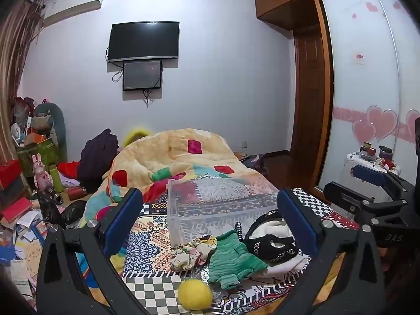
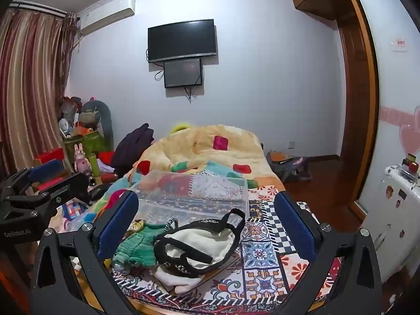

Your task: Organize soft objects

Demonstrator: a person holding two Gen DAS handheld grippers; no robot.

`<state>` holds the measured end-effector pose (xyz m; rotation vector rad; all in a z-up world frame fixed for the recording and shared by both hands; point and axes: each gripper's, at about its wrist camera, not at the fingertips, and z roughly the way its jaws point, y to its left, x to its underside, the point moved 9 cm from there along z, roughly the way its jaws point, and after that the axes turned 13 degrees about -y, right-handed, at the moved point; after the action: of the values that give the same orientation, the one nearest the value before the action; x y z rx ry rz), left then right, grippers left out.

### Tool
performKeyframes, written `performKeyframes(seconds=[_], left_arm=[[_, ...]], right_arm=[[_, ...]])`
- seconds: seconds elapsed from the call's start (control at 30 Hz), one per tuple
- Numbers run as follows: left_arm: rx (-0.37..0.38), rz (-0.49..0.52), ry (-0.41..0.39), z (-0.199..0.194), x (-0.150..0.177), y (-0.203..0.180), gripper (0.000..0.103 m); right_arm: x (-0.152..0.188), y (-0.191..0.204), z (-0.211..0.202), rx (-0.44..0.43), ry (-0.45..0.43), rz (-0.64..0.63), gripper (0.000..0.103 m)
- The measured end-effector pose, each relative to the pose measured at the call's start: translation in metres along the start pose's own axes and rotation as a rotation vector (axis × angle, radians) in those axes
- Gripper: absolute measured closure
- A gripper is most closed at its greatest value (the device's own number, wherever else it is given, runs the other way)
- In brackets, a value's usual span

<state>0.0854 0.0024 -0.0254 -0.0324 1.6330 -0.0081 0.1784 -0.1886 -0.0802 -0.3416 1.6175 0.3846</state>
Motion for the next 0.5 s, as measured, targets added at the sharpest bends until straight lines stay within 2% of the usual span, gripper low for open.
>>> performKeyframes(seconds=[0.5], left_arm=[[0.012,0.010,0.002,-0.0017,0.0021,-0.0049,0.000]], right_arm=[[-0.0008,-0.0020,-0.0019,0.002,-0.016,0.006,0.000]])
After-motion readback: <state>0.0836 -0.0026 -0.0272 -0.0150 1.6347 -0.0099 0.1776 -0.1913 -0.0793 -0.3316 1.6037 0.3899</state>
